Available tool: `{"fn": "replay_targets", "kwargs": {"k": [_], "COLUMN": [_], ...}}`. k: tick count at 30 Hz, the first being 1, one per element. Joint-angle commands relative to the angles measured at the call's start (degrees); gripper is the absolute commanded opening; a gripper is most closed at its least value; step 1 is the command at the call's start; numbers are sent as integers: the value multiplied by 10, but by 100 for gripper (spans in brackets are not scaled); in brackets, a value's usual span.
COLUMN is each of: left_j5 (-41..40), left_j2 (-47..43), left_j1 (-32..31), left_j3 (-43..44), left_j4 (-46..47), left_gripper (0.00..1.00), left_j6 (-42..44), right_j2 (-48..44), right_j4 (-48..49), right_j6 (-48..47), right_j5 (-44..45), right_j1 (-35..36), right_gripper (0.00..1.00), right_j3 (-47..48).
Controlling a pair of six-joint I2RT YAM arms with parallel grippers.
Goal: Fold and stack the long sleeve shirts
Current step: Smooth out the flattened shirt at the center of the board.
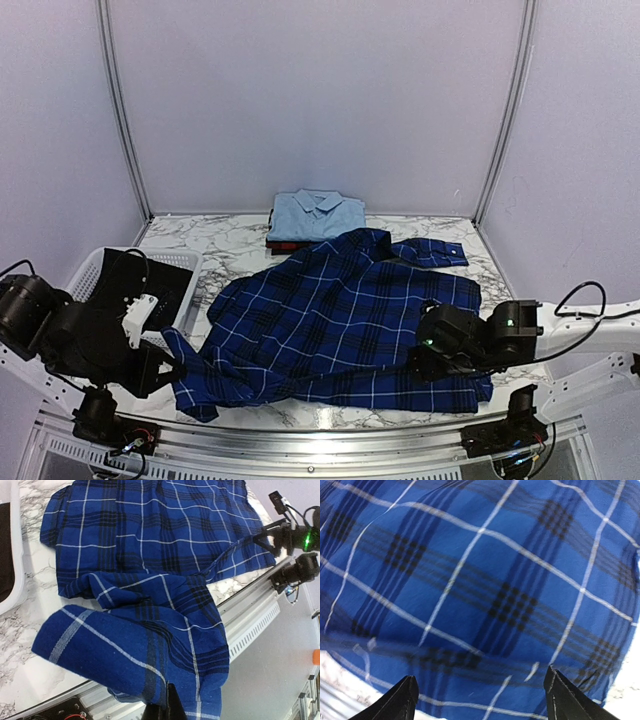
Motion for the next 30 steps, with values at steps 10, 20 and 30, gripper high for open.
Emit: {"fn": "replay_targets", "kwargs": {"k": [10, 20, 30], "left_j5": [229, 182, 94], "left_j2": [28, -17, -9], "left_j1": [-2, -2, -1], "left_j3": [-26, -24, 5], "left_j4": [-38, -86, -94], "left_gripper": [0, 0, 0], "left_j6": [124, 86, 44], "right_j2": [59, 47, -11], "right_j4": [-25, -55, -87], "right_j6": [7, 27, 188], "right_j5": [51, -42, -124], "right_j1": [-81, -25, 179], "right_gripper": [82, 72, 50], "right_j3": [65, 47, 5]}}
